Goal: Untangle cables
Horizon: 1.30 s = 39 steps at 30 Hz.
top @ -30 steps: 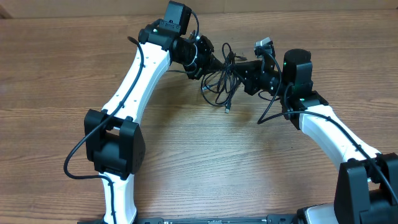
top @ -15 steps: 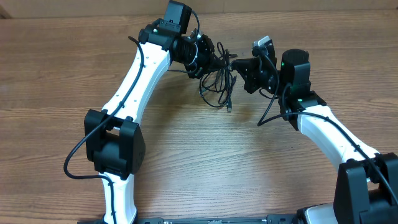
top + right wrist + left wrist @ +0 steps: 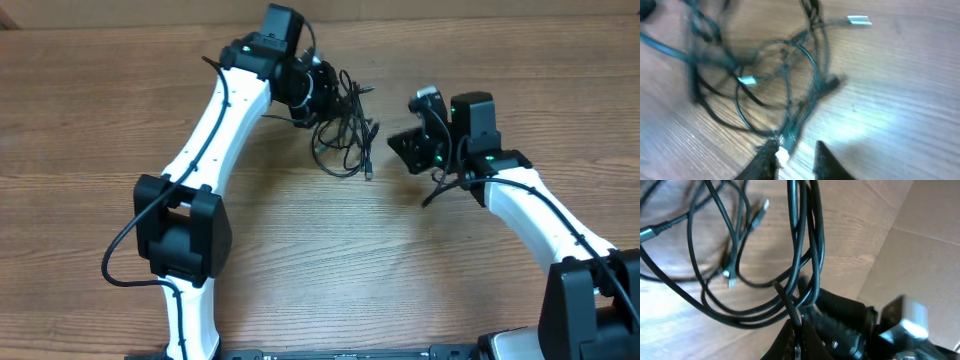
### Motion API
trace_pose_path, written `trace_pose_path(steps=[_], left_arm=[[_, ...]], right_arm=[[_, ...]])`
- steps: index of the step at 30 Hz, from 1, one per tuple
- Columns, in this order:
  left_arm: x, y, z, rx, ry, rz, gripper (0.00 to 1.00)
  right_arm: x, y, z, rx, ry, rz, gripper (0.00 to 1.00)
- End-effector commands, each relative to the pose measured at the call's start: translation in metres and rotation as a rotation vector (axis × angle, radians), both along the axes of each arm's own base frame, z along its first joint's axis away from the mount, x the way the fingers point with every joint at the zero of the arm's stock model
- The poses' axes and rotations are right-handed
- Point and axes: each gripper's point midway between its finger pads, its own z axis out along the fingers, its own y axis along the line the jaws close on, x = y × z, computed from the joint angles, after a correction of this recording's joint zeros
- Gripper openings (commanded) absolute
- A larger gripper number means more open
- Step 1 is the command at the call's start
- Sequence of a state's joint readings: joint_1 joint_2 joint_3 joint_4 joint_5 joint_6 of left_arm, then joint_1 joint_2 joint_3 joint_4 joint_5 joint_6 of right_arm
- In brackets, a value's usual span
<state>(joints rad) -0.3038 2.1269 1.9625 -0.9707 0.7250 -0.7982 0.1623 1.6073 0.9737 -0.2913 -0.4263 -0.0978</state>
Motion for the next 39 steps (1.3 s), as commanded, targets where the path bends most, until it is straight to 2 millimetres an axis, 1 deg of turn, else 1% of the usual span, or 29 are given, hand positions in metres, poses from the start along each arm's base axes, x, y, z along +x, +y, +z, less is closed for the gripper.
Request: trace_pose_path(steps=[1,2,4,8,10,13,17,21,24,26,28,34,39], left_arm=[[0.007,0.002,0.015,-0.069,-0.092,-0.059,0.04],[0.009,-0.001,0.023,-0.111,-0.110,-0.072,0.04],[0.014,-0.004,0.036,-0.177,-0.151,-0.093,0.04],[0.020,-0.003,0.061,-0.211,-0.267,-0.133,0.04],[0.023,-0.001,0.081,-0.207,-0.380,-0.178,0.04],[0.026,0.003,0.111,-0.188,-0.531,-0.222,0.04],[0.033,0.018,0.143,-0.074,-0.698,-0.204,0.04],[0.039,0.041,0.168,0.098,-0.820,-0.151,0.04],[0.036,0.059,0.183,0.207,-0.876,-0.112,0.04],[0.031,0.065,0.188,0.240,-0.875,-0.093,0.04],[0.026,0.067,0.189,0.247,-0.863,-0.093,0.04],[0.013,0.066,0.175,0.238,-0.767,-0.099,0.04],[-0.008,0.056,0.162,0.211,-0.652,-0.123,0.04]], right_arm=[[-0.004,0.001,0.005,0.005,0.005,0.013,0.56],[-0.005,0.002,0.004,0.008,0.012,0.017,0.62],[-0.005,0.003,0.005,0.012,0.011,0.020,0.68],[-0.003,0.003,0.007,0.014,0.001,0.020,0.73],[-0.003,0.003,0.007,0.014,-0.002,0.020,0.79],[-0.002,0.003,0.008,0.015,-0.008,0.020,0.80],[0.000,0.003,0.009,0.017,-0.018,0.020,0.81],[0.002,0.004,0.011,0.019,-0.029,0.020,0.80],[0.004,0.004,0.013,0.020,-0.041,0.020,0.81],[0.005,0.004,0.014,0.022,-0.050,0.020,0.80],[0.007,0.005,0.016,0.025,-0.059,0.018,0.81],[0.008,0.007,0.019,0.040,-0.073,0.029,0.81],[0.009,0.007,0.020,0.040,-0.078,0.029,0.81]])
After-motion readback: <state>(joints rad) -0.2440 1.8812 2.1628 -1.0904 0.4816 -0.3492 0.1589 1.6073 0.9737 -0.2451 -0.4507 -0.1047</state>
